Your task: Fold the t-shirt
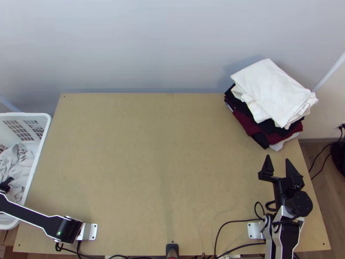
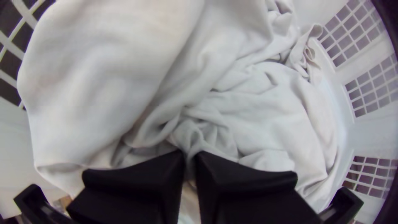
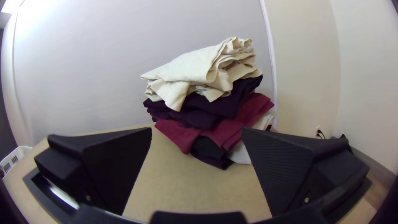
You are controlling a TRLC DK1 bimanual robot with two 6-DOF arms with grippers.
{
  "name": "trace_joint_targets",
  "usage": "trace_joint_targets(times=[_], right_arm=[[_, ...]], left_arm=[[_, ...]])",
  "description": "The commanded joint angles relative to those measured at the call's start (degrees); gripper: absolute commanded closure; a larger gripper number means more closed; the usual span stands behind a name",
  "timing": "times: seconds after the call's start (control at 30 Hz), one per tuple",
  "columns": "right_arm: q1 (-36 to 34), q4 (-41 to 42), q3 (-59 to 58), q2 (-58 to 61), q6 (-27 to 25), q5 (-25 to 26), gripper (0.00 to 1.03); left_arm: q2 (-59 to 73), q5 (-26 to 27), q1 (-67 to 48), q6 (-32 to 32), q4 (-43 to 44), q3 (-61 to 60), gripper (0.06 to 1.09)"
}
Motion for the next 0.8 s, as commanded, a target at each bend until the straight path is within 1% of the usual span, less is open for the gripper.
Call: trace_joint_targets(times=[0.0, 0.07, 0.13, 0.2, 0.47, 0.57, 0.77], right_arm=[[0.2, 0.9, -0.6, -0.2, 0.7, 0.5, 0.04], [0.2, 0.9, -0.6, -0.2, 0.7, 0.5, 0.04], [0.2, 0.9, -0.6, -0.2, 0.7, 0.5, 0.04], [0.2, 0.9, -0.6, -0.2, 0.7, 0.5, 0.04], [0.2, 0.9, -0.6, -0.2, 0.7, 0.5, 0.04], [0.2, 0.9, -0.6, -0.2, 0.7, 0.5, 0.04], [0.2, 0.9, -0.6, -0.2, 0.7, 0.5, 0.04]], left_arm=[[-9.7, 4.3, 0.2, -2.5, -1.6, 1.1, 1.05], [-15.6, 8.9, 0.0, -4.8, -4.6, 1.1, 1.05], [-21.3, 12.0, -0.2, -8.2, -6.4, 1.1, 1.05], [-27.0, 13.4, -0.9, -11.0, -8.0, 1.1, 1.05], [-47.9, 20.4, -4.4, -18.6, -13.8, 0.8, 1.05], [-55.3, 22.1, -6.6, -21.2, -15.2, 0.5, 1.05], [-69.7, 22.3, -14.3, -25.2, -15.5, -0.1, 1.05]])
